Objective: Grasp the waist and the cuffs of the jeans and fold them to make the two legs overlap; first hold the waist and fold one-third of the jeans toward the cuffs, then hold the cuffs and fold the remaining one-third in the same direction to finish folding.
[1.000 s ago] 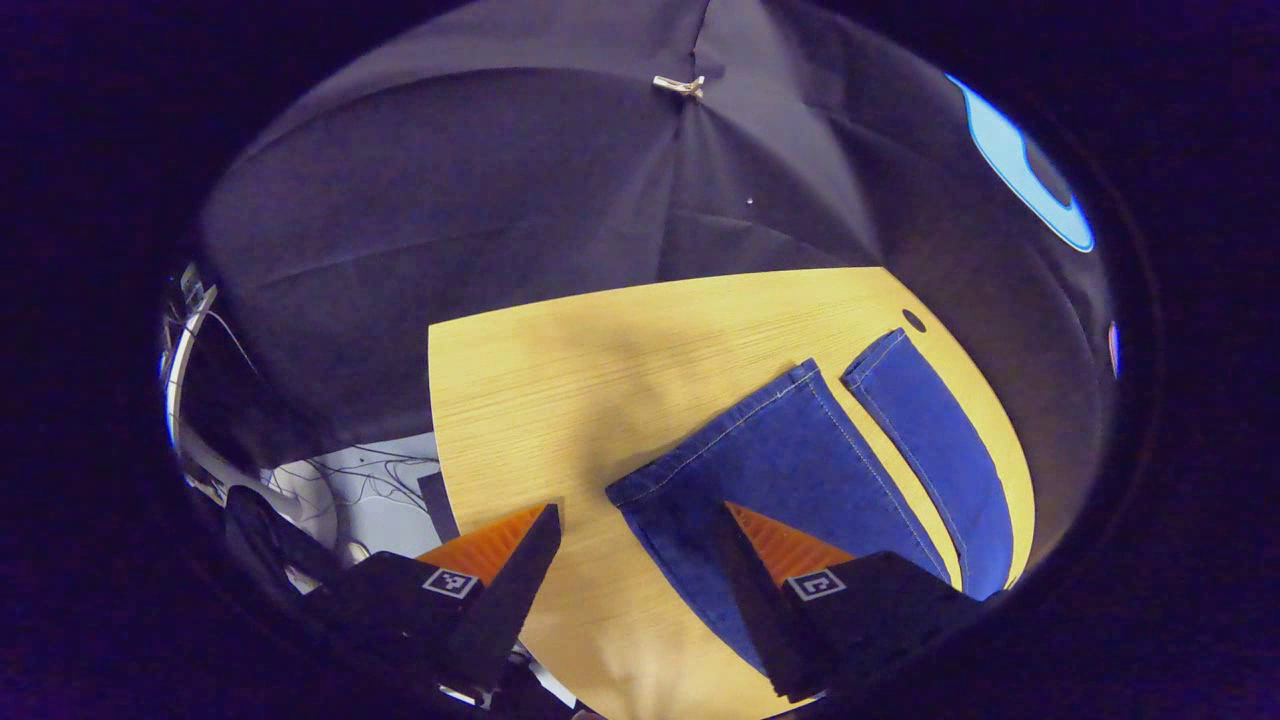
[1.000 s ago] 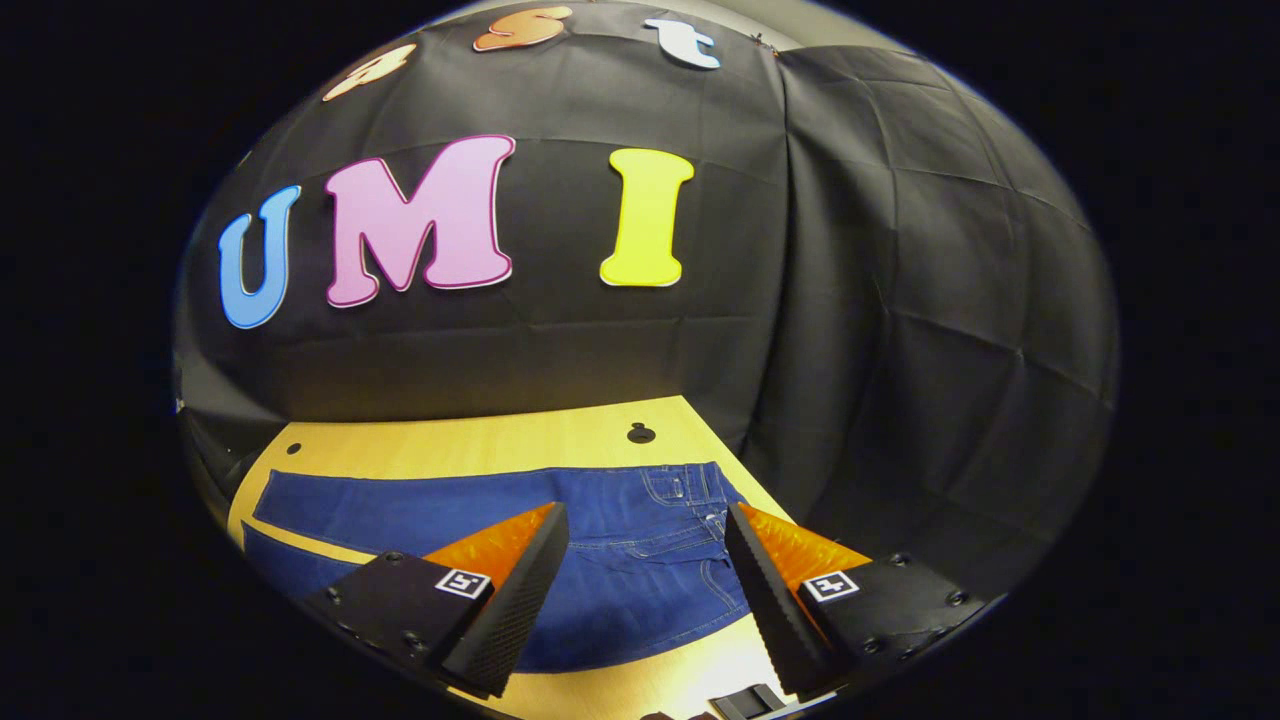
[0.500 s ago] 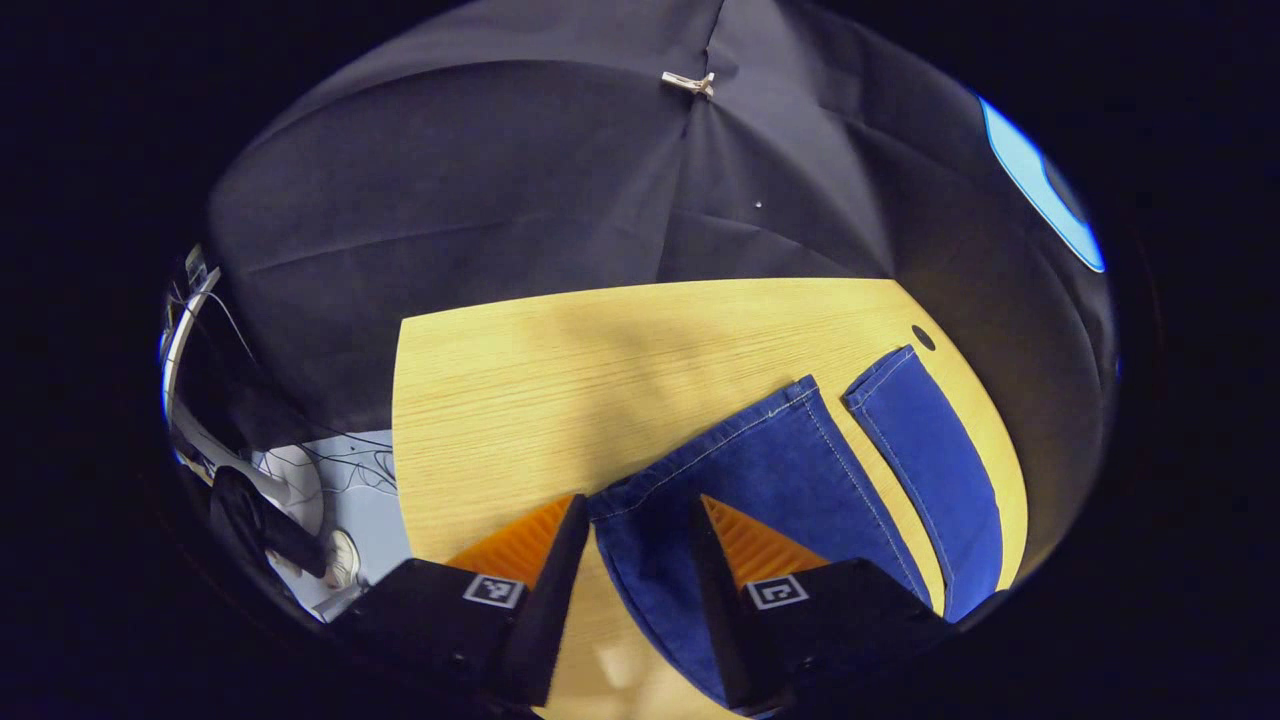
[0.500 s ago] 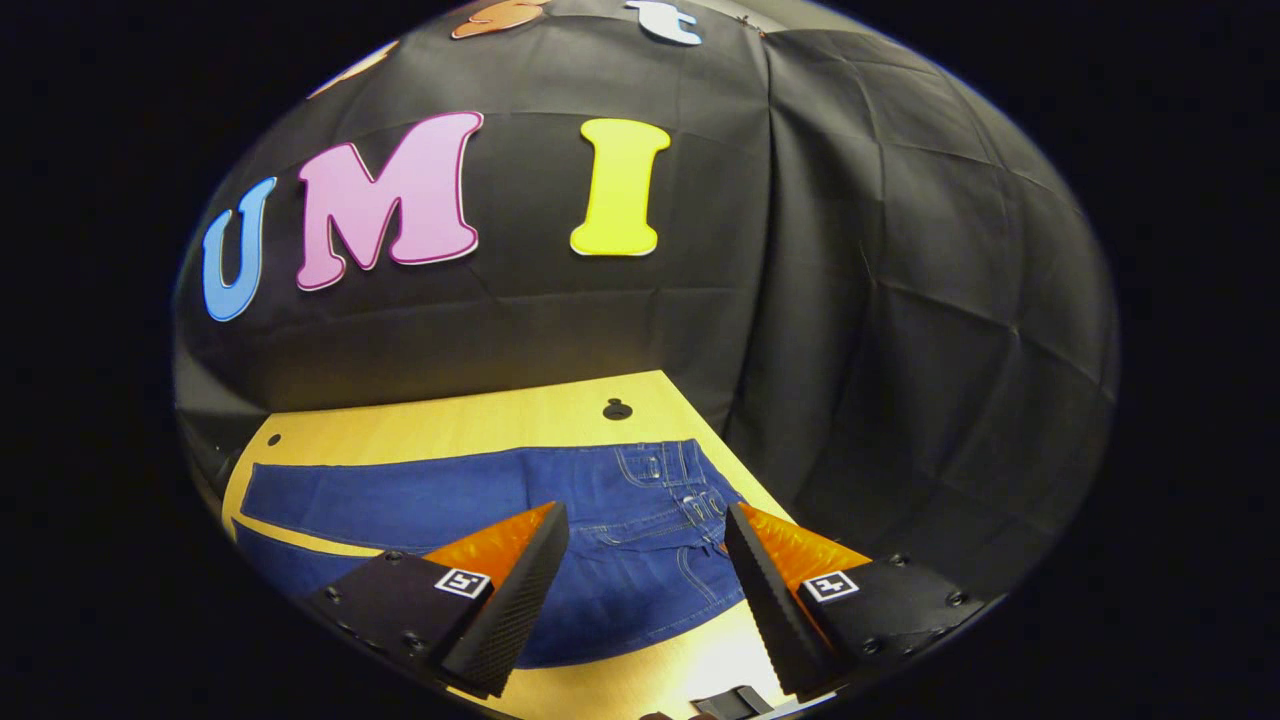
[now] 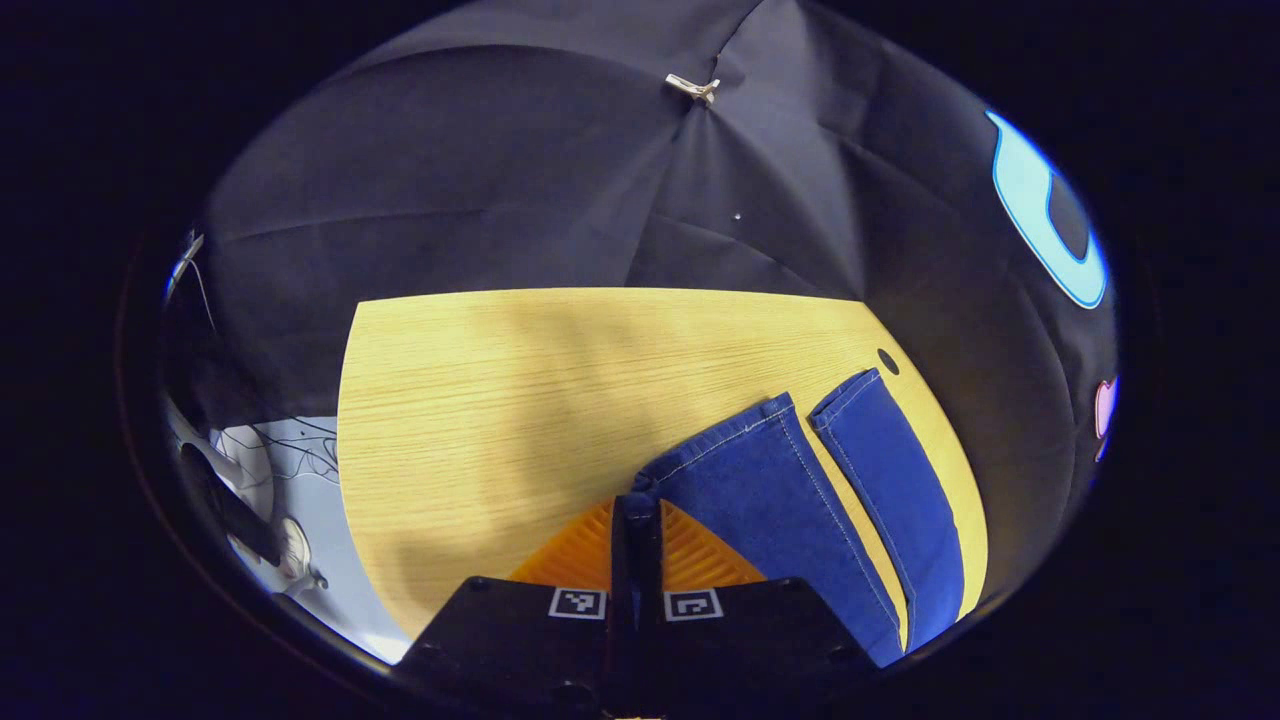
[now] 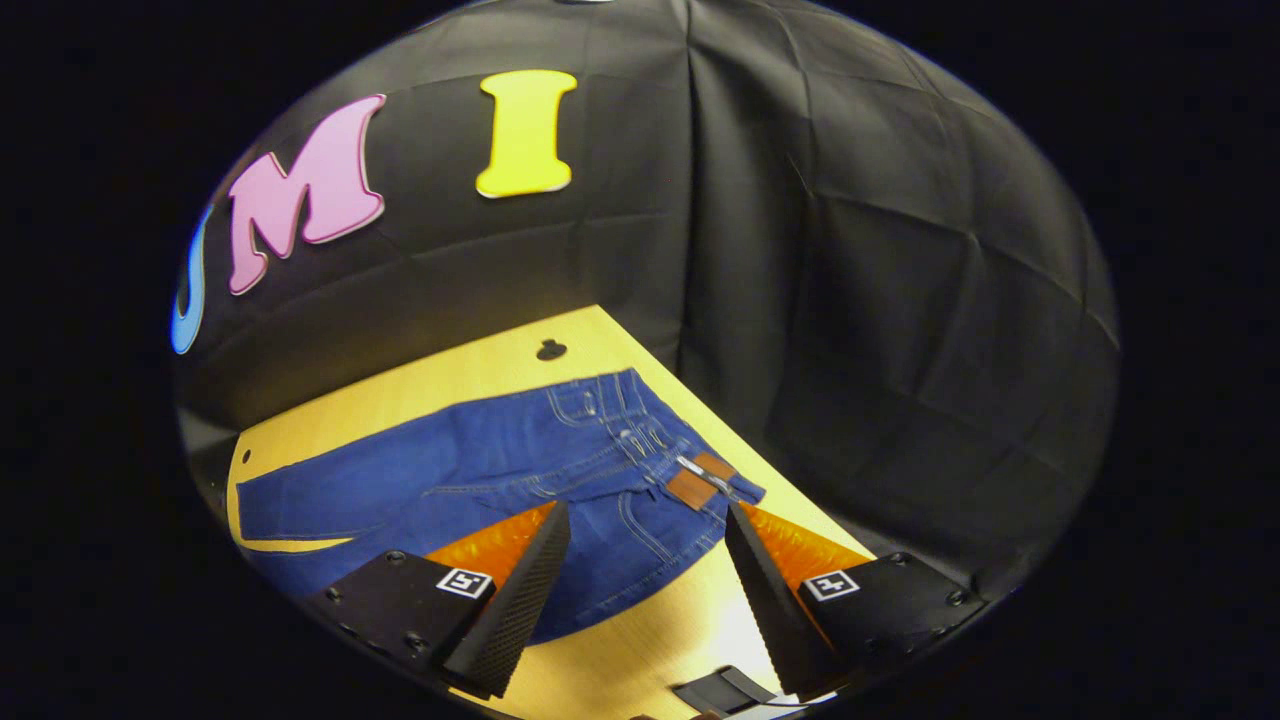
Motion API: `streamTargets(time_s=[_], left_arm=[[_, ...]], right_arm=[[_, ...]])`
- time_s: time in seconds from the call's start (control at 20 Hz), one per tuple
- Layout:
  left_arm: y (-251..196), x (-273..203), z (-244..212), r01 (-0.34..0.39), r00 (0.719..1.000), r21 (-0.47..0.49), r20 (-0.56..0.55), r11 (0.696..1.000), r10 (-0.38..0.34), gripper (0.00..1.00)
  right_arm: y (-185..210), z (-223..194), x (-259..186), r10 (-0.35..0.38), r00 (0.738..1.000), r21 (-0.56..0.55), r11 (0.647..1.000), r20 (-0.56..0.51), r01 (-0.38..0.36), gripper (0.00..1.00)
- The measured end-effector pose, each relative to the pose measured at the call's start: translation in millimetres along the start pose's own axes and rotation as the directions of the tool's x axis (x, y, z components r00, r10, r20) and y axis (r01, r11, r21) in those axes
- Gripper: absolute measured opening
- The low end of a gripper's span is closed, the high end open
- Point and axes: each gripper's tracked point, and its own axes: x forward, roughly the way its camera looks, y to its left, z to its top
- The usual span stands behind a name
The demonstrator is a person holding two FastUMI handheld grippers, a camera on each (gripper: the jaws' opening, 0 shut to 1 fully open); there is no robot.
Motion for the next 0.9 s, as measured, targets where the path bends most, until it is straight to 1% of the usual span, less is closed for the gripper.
streamTargets(time_s=[0.1,0.2,0.35,0.4,0.5,0.6,0.7,0.8,0.9], left_arm=[[0,-1,0,0.018,1.0,0.013,-0.006,1.0,-0.018,0.07],[1,-1,0,0.017,1.0,0.031,-0.012,0.999,-0.017,0.07],[1,-1,0,-0.003,1.0,0.06,-0.018,0.998,0.004,0.07],[1,0,0,-0.007,1.0,0.066,-0.019,0.998,0.009,0.07],[0,0,0,-0.007,1.0,0.07,-0.022,0.997,0.009,0.07],[0,0,0,-0.004,1.0,0.066,-0.026,0.998,0.006,0.07],[1,0,0,-0.003,1.0,0.055,-0.029,0.998,0.005,0.07],[1,0,0,-0.005,1.0,0.05,-0.03,0.999,0.006,0.07],[0,0,0,-0.01,0.999,0.054,-0.032,0.999,0.012,0.07]], right_arm=[[-13,-14,11,-0.026,0.998,0.05,0.998,-0.051,0.029,0.98],[-27,-26,23,-0.067,0.993,0.124,0.989,-0.097,0.079,0.98],[-52,-31,43,-0.142,0.983,0.233,0.958,-0.113,0.165,0.98],[-61,-31,50,-0.165,0.978,0.257,0.947,-0.125,0.193,0.98],[-70,-35,70,-0.183,0.971,0.287,0.932,-0.156,0.222,0.98],[-77,-38,88,-0.209,0.962,0.287,0.924,-0.178,0.254,0.98],[-77,-36,104,-0.222,0.957,0.305,0.913,-0.187,0.272,0.99],[-71,-38,115,-0.212,0.954,0.33,0.904,-0.21,0.273,0.98],[-63,-38,123,-0.195,0.956,0.342,0.902,-0.22,0.262,0.96]])
